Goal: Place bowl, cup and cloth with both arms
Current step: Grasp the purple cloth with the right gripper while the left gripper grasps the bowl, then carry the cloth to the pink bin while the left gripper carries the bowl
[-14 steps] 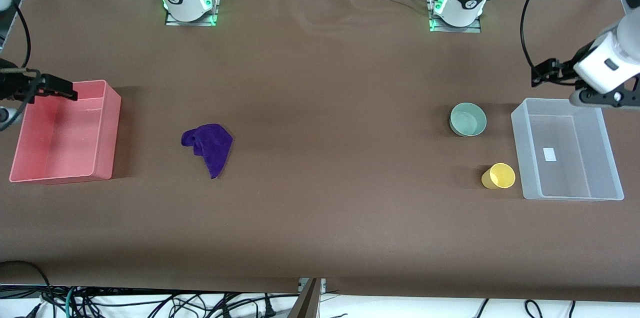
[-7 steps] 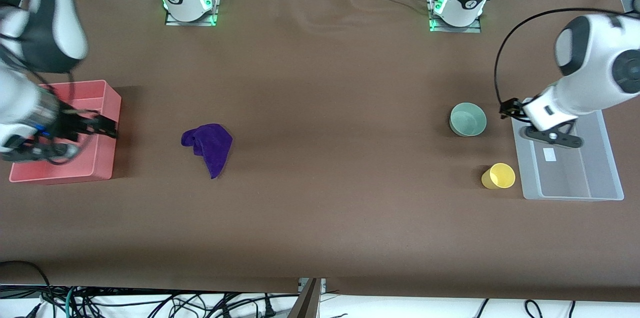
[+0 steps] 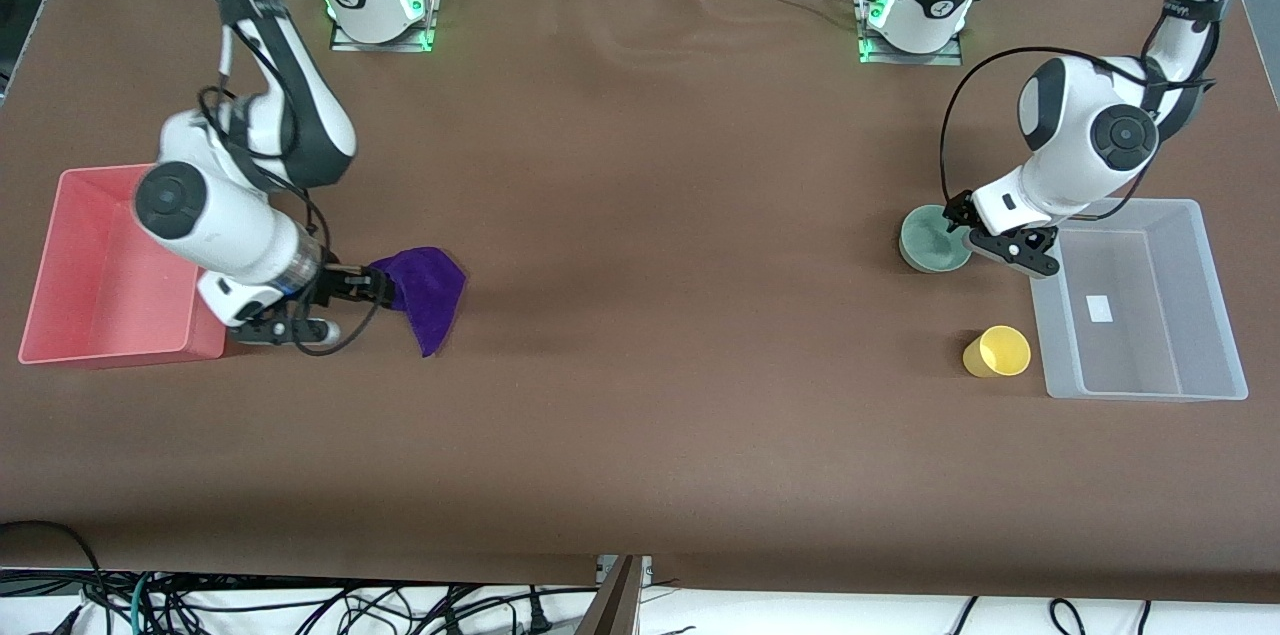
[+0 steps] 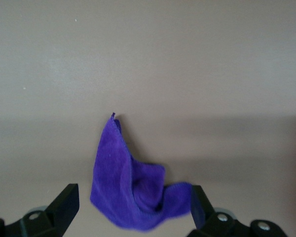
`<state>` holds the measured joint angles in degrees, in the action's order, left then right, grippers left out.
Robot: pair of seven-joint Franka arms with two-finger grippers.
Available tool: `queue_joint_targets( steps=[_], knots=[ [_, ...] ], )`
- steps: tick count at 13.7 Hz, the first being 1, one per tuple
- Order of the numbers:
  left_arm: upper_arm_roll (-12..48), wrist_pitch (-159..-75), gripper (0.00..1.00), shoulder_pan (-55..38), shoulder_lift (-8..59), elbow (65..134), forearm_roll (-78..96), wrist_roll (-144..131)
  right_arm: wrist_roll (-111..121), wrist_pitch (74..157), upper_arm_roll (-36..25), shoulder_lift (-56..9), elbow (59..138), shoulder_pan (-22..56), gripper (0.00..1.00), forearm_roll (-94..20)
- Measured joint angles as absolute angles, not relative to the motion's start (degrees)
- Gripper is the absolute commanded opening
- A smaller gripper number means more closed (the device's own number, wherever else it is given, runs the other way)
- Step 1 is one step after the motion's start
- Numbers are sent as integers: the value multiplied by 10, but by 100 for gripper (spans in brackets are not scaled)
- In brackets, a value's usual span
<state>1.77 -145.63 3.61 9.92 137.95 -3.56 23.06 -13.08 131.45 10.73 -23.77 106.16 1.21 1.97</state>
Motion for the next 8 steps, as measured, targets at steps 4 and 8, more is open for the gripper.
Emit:
queue_joint_targets(
  steps=[4,8],
  knots=[
    [18,-1534,8,45,159,1395,-36,234,-116,1460,107,-279,1137,16,100,20],
    [18,-1536,1,45,169,1393,-36,235,-106,1471,108,-286,1159,26,13,20]
  ],
)
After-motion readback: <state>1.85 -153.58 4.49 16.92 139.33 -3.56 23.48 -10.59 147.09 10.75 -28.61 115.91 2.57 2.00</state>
